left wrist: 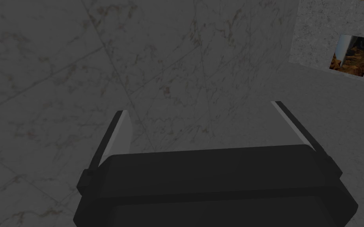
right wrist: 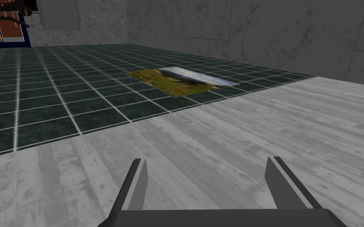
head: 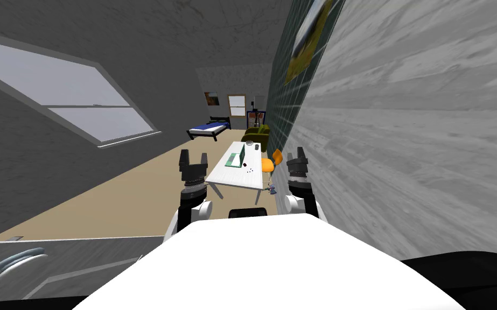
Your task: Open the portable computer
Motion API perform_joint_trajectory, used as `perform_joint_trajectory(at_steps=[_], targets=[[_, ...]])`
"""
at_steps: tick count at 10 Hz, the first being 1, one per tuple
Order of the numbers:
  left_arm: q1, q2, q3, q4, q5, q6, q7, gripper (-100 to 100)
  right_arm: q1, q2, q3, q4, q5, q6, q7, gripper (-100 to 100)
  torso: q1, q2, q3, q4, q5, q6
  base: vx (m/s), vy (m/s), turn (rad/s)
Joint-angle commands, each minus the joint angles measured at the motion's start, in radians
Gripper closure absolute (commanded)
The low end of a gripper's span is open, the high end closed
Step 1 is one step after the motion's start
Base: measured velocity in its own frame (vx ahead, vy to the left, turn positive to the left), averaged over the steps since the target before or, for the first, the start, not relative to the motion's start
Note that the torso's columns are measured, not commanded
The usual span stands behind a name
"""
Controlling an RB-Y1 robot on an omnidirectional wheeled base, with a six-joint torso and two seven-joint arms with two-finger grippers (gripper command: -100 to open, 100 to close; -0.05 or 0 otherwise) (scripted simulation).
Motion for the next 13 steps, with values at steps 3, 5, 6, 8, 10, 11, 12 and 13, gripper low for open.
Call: perform_joint_trajectory(at_steps=[3,5,6,8,10,11,12,13], targets=[[0.000,0.000,0.000,0.000,0.000,0.000,0.000,0,0.000,0.000,0.000,0.000,0.000,0.000,0.000,0,0.000,0.175,-0.351,0.176,0.000,0.000,0.000,0.000,0.000],[0.000,0.000,0.000,0.000,0.000,0.000,0.000,0,0.000,0.000,0.000,0.000,0.000,0.000,0.000,0,0.000,0.322,-0.644,0.322,0.000,0.000,0.000,0.000,0.000],[0.000,0.000,0.000,0.000,0.000,0.000,0.000,0,0.000,0.000,0.000,0.000,0.000,0.000,0.000,0,0.000,0.396,-0.792,0.396,0.000,0.000,0.000,0.000,0.000],[0.000,0.000,0.000,0.000,0.000,0.000,0.000,0,0.000,0.000,0.000,0.000,0.000,0.000,0.000,0,0.000,0.544,-1.087,0.544,0.000,0.000,0.000,0.000,0.000],[-0.009,0.037,0.006,0.014,-0.003,0.011,-0.002,-100,0.000,0.000,0.000,0.000,0.000,0.000,0.000,0,0.000,0.691,-1.382,0.691,0.000,0.000,0.003,-0.003,-0.037],[-0.015,0.053,0.010,0.022,-0.005,0.019,-0.003,-100,0.000,0.000,0.000,0.000,0.000,0.000,0.000,0,0.000,0.725,-1.451,0.724,0.000,0.000,0.002,-0.010,-0.078],[-0.031,0.084,0.021,0.045,-0.009,0.038,-0.006,-100,0.000,0.000,0.000,0.000,0.000,0.000,0.000,0,0.000,0.734,-1.471,0.734,0.000,0.000,-0.002,-0.012,-0.098],[-0.040,0.097,0.028,0.059,-0.012,0.049,-0.008,-100,0.000,0.000,0.000,0.000,0.000,0.000,0.000,0,0.000,0.737,-1.475,0.737,0.000,0.000,0.002,-0.019,-0.130]])
